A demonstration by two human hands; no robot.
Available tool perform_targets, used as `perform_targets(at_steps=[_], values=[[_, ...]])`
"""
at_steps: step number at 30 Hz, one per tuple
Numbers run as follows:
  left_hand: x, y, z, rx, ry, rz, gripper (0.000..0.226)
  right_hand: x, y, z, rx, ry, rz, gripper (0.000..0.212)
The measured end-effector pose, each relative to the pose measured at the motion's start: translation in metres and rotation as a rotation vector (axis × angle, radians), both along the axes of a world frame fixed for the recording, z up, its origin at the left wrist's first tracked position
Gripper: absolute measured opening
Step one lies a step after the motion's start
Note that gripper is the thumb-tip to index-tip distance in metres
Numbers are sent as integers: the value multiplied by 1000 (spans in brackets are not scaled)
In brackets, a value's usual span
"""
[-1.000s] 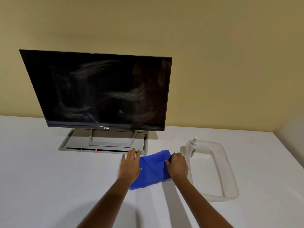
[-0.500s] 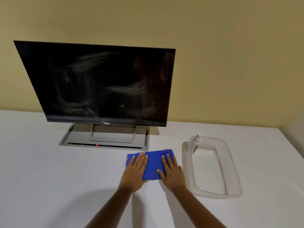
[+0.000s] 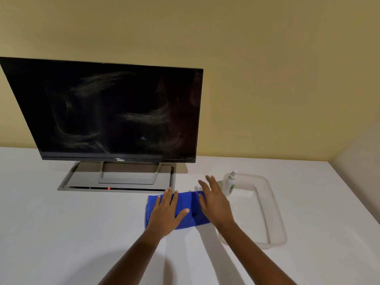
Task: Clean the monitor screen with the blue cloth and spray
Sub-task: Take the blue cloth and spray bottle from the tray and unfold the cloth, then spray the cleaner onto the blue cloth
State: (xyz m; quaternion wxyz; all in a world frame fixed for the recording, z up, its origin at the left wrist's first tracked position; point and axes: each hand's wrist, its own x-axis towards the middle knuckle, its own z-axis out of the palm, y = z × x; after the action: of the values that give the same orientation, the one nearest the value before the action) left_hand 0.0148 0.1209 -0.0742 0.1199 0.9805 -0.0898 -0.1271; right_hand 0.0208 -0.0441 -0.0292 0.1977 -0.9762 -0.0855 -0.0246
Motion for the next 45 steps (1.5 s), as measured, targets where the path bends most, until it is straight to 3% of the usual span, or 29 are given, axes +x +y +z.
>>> perform_targets(at_steps=[2, 4, 5, 11, 21, 29, 36, 40, 45], values=[[3, -7, 3, -37, -3, 46, 105, 12, -17, 13, -47, -164, -37, 44], [5, -13, 4, -34, 2, 70, 74, 25, -34, 22, -113, -139, -119, 47], [6, -16, 5, -17, 0, 67, 70, 30, -43, 24, -127, -100, -160, 48], [8, -25, 13, 67, -26, 21, 67, 35, -68, 26, -36, 69, -273, 34], [-4, -42, 33, -8, -31, 17, 64, 5, -85, 28, 261, -112, -372, 24], [-8, -75, 68, -417, -77, 1, 63, -12, -85, 76, 371, -261, -372, 22], [-15, -93, 88, -543, -173, -26, 70, -26, -55, 116, 627, -297, -314, 14], [-18, -87, 91, -619, -197, 45, 58, -30, -39, 126, 741, -275, -297, 11], [-24, -77, 91, -891, -1, 120, 45, -31, -20, 115, 780, -314, -222, 19]])
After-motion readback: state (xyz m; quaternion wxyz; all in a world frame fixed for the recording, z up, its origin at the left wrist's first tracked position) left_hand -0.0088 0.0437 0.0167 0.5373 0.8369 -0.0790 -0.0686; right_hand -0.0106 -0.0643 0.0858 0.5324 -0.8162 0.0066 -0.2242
